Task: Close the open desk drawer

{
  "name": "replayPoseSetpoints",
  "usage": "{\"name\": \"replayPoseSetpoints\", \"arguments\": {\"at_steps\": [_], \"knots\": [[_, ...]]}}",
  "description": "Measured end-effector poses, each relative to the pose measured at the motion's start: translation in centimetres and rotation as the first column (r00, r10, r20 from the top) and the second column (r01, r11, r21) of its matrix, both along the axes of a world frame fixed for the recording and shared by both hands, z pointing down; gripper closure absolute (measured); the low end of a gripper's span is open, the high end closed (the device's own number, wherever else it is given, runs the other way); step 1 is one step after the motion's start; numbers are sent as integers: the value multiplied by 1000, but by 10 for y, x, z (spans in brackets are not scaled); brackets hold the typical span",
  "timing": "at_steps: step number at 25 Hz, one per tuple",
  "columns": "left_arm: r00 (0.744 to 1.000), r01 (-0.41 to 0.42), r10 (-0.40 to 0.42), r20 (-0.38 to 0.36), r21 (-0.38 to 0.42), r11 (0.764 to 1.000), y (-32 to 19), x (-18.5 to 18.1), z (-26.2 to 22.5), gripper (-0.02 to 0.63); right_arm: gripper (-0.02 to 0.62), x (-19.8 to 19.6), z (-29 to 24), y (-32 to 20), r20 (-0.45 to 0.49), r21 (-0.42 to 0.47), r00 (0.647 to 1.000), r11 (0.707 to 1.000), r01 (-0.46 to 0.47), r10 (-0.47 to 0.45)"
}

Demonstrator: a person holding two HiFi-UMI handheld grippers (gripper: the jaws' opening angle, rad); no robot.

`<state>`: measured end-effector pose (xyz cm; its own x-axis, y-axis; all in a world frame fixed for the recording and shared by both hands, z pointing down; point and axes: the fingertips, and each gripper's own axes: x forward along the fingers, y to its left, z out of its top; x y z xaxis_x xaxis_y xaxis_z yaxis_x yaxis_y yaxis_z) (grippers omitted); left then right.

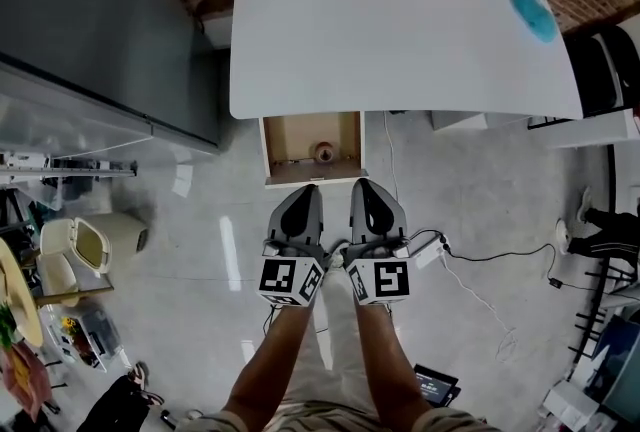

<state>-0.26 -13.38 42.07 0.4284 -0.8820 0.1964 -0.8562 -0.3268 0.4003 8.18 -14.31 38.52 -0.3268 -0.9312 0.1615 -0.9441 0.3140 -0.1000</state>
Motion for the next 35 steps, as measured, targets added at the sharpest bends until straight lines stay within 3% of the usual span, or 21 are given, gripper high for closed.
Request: {"name": "replayPoseSetpoints", "arguments": {"at_steps": [12, 19, 25, 29, 32, 35], "knots": [[997, 31, -34, -64, -45, 999, 5, -5, 63, 600, 584, -7, 53, 4, -22, -10, 1000, 1000, 22, -22], [973, 48, -70, -222, -105, 993, 5, -12, 109, 600, 584, -10, 87, 7, -12, -33, 1000, 999, 23, -23], [950, 14, -59, -306, -147, 989, 9, -6, 142, 600, 584, -10, 111, 10, -12, -55, 1000, 998, 25, -26], [870, -13, -81, -486, -188, 982, 12, -6, 164, 600, 584, -12, 122, 11, 0, -62, 1000, 998, 19, -19], [774, -33, -88, -627, -178, 983, 12, -7, 180, 598, 584, -15, 127, 13, 19, -65, 1000, 998, 22, -21], [680, -23, -116, -724, -179, 984, 13, -13, 202, 598, 584, -18, 133, 15, 19, -66, 999, 997, 32, -31]]}}
